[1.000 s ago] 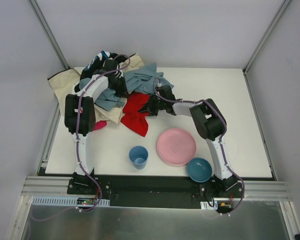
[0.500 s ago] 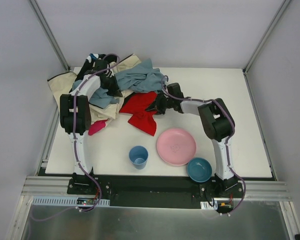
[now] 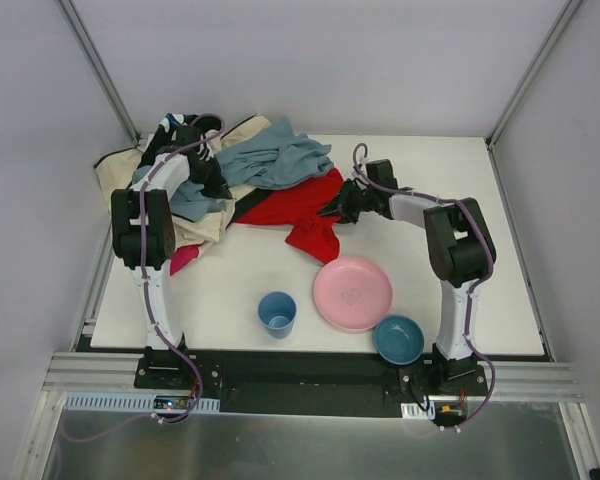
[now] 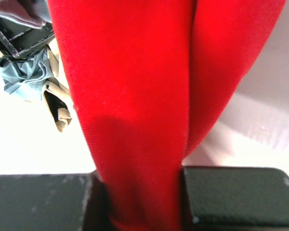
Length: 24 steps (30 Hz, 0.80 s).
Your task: Pick out a specific cloth from the pile
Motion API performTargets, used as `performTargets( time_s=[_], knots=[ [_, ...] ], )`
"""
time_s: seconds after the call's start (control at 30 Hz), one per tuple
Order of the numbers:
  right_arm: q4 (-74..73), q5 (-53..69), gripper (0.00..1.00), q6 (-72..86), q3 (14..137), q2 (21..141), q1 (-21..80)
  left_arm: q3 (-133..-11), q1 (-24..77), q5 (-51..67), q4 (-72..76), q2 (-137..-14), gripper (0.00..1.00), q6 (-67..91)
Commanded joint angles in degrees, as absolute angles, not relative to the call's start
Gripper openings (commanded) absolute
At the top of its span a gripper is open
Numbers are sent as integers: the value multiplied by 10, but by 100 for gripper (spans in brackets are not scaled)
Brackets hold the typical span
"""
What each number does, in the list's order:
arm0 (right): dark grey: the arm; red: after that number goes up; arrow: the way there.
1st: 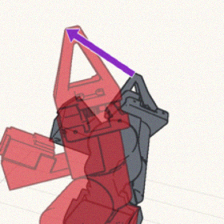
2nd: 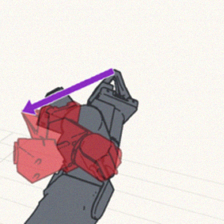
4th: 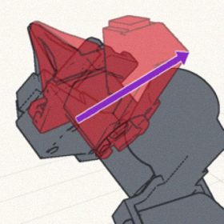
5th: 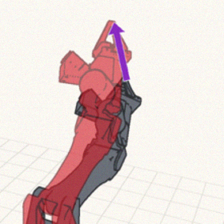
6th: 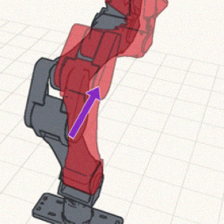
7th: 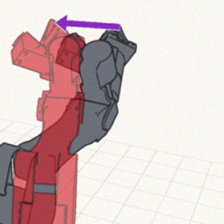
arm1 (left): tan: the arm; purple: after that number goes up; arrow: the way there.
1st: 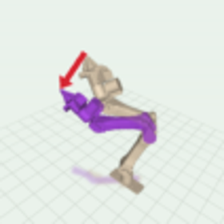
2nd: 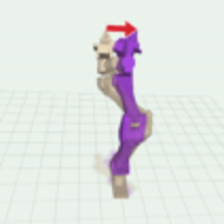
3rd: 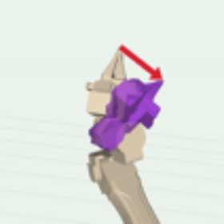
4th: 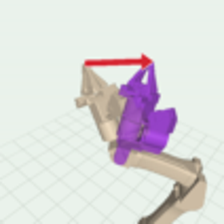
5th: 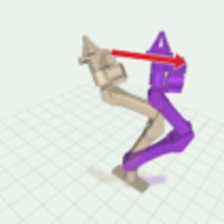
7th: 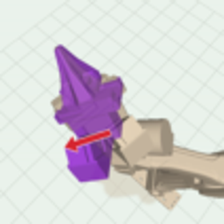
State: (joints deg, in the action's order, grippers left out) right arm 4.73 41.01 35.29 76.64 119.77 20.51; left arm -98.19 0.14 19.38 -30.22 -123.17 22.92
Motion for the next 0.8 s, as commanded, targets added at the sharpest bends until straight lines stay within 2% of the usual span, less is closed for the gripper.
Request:
performTargets(
  time_s=[0.0, 0.77],
  knots=[
    [26, 403, 1, 332, 763, 1122, 148, -957, -40, 107, -324, -1216, 0, 226],
    [-75, 407, 1, 264, 779, 1012, 15, -928, -40, 158, -323, -1158, 0, 226]
  ],
)
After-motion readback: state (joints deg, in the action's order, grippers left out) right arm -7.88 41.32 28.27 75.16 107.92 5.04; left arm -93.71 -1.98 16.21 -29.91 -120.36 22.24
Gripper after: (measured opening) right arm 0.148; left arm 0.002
